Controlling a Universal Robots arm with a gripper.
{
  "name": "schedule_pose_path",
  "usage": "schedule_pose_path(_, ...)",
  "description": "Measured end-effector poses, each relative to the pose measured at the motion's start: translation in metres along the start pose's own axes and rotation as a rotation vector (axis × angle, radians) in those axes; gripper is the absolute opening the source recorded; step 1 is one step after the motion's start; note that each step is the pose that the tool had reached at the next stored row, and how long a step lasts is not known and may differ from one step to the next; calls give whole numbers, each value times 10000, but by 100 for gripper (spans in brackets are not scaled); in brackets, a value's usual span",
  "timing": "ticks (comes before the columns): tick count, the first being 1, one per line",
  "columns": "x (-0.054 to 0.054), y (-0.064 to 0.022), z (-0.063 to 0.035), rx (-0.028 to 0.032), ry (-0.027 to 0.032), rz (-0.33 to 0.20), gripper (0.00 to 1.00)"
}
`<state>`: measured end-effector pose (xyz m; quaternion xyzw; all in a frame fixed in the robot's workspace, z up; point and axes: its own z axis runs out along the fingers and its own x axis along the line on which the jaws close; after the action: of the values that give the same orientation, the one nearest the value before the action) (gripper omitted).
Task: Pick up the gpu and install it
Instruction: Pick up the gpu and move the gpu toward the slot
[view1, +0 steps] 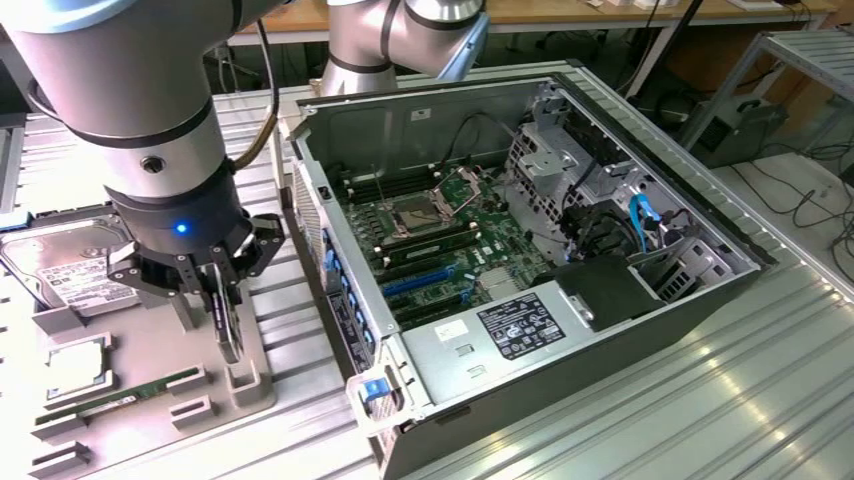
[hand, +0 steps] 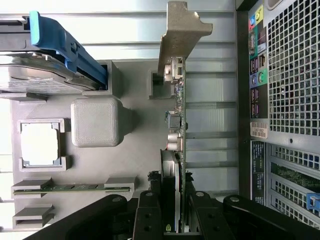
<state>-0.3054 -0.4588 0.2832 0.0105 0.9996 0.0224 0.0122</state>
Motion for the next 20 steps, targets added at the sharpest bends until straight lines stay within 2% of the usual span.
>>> schedule_pose_path(10, -3, 6, -135, -12, 0, 0, 27)
schedule_pose_path(20, -5, 10, -223, -29, 1, 1, 27)
